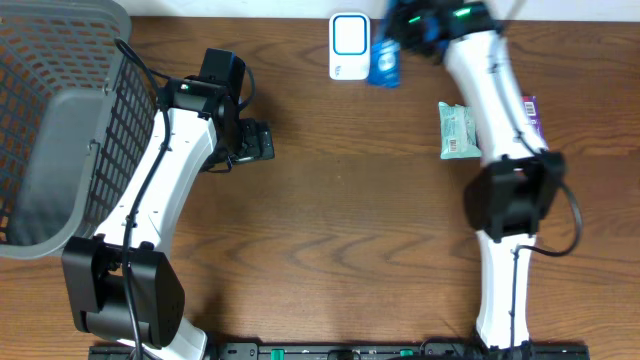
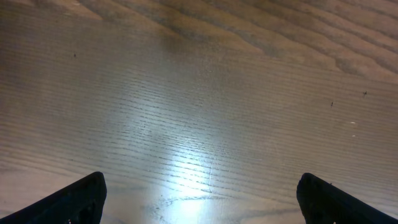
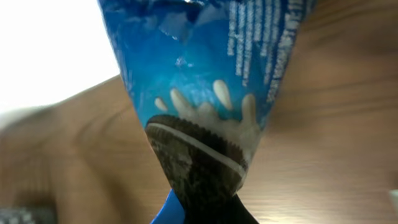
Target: Scan the item barcode
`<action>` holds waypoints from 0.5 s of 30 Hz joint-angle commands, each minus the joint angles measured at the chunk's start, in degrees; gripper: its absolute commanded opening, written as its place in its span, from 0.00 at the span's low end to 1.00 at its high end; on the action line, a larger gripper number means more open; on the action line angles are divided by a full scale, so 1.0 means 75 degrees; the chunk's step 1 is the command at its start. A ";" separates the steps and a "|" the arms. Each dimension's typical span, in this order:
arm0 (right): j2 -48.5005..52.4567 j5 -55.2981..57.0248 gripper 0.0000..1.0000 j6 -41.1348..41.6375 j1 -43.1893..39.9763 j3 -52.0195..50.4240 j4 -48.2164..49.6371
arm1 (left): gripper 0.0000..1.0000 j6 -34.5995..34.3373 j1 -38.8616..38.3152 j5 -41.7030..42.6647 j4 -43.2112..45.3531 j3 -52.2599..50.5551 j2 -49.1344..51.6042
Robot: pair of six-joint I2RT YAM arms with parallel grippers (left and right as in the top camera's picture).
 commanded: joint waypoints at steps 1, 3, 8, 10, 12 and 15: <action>-0.0140 0.0976 0.01 -0.0201 -0.1072 0.0944 -0.1046 | 0.98 0.0102 0.0006 -0.0102 -0.0017 -0.0017 -0.0038; -0.0140 0.1582 0.01 -0.0198 -0.1547 0.1192 -0.1798 | 0.98 0.0102 0.0006 -0.0099 -0.0015 -0.0017 -0.0038; -0.0137 0.2830 0.01 -0.0198 -0.2582 0.1215 -0.3206 | 0.98 0.0102 0.0006 -0.0102 -0.0017 -0.0020 -0.0038; -0.0137 0.3217 0.01 -0.0198 -0.2868 0.1154 -0.3485 | 0.98 0.0102 0.0006 -0.0099 -0.0015 -0.0017 -0.0038; -0.0137 0.3628 0.01 -0.0198 -0.3115 0.1116 -0.3666 | 0.98 0.0099 0.0006 -0.0099 -0.0015 -0.0017 -0.0038; -0.0137 0.4380 0.01 -0.0198 -0.3448 0.1099 -0.3797 | 0.98 0.0102 0.0006 -0.0099 -0.0017 -0.0017 -0.0038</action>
